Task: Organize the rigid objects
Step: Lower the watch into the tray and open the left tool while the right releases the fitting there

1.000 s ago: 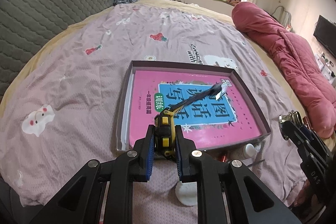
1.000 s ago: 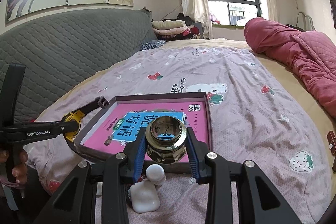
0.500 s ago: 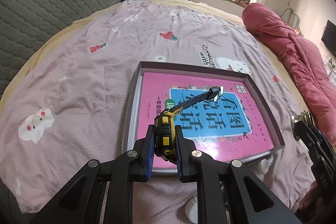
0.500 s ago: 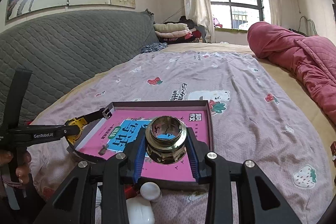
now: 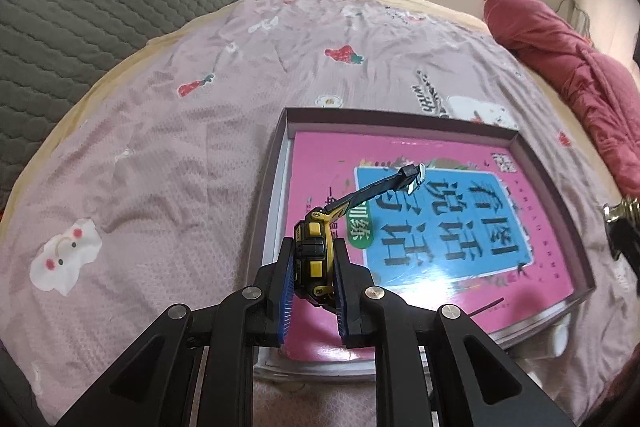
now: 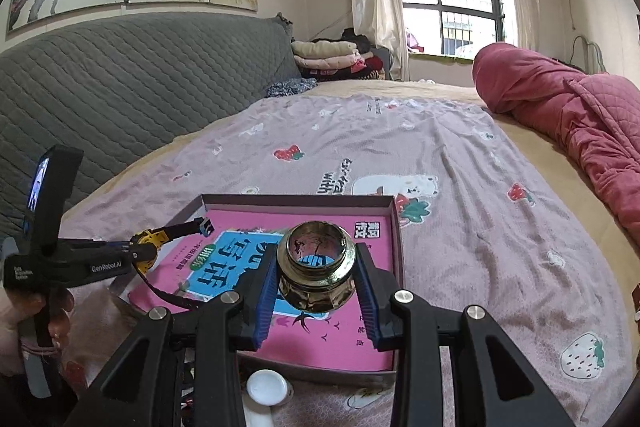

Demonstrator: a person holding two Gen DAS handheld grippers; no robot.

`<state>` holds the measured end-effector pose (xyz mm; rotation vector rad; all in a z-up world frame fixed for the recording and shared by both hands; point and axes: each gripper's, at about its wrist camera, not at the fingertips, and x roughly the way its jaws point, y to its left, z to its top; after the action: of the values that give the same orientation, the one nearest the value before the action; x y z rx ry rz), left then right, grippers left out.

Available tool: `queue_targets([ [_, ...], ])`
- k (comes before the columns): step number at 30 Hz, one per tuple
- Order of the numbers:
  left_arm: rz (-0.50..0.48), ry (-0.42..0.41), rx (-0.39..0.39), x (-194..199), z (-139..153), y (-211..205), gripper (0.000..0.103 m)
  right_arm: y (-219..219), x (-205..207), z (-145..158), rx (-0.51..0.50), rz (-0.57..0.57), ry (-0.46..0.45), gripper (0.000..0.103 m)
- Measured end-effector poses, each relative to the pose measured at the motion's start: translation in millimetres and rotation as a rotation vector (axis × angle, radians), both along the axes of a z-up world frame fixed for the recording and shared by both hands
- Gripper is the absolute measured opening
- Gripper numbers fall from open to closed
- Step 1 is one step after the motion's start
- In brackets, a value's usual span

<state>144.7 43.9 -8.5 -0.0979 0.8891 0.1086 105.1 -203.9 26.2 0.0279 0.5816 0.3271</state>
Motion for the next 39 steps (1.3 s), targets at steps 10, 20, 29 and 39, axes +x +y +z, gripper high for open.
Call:
queue_targets([
  [10, 0.001, 0.011, 0.048, 1, -17, -2, 0.017, 4, 14, -16, -0.032, 0.001, 0.057, 0.037],
  [20, 0.005, 0.010, 0.043, 4, -17, -1, 0.017, 2, 25, -41, -0.069, -0.031, 0.166, 0.037],
  [29, 0.004, 0.012, 0.038, 4, -19, -2, 0.017, 1, 27, -49, -0.091, -0.040, 0.196, 0.037],
  [39, -0.004, 0.015, 0.032, -1, -19, -1, 0.017, -2, 29, -56, -0.091, -0.051, 0.231, 0.037],
])
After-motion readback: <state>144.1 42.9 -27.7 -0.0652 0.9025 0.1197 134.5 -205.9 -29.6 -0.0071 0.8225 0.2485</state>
